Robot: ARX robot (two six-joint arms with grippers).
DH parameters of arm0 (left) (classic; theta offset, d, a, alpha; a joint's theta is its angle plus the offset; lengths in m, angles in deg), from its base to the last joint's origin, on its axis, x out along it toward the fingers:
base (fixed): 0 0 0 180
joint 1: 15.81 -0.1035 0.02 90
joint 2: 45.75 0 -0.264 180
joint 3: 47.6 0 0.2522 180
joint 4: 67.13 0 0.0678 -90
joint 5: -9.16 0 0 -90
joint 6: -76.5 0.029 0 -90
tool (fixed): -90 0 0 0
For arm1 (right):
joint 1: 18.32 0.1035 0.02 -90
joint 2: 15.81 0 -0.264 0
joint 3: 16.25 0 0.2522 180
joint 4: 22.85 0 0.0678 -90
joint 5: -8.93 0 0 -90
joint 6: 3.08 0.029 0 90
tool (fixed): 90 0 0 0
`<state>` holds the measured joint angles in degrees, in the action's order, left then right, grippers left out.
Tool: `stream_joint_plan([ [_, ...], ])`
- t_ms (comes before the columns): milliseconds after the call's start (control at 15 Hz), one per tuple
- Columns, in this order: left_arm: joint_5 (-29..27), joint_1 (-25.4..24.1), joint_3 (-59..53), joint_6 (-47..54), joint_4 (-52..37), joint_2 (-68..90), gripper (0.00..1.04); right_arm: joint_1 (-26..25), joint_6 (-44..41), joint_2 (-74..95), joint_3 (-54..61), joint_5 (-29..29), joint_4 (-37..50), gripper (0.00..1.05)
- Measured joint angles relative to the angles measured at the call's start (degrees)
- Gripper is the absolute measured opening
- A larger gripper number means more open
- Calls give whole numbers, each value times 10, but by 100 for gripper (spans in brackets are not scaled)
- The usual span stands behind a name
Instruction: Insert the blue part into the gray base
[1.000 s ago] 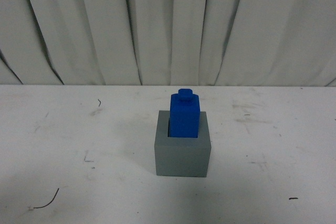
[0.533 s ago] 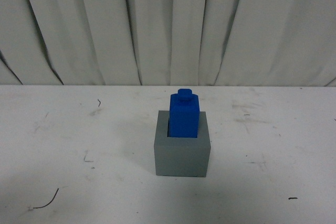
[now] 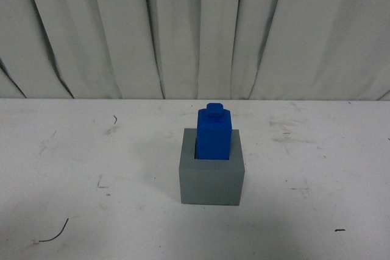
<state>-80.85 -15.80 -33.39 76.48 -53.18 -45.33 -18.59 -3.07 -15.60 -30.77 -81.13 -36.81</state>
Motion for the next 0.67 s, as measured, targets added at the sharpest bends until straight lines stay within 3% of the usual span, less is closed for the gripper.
stream_joint_plan([
  [667, 0, 0, 0, 0, 0, 0, 98, 0, 0, 0, 0, 0, 0, 98],
])
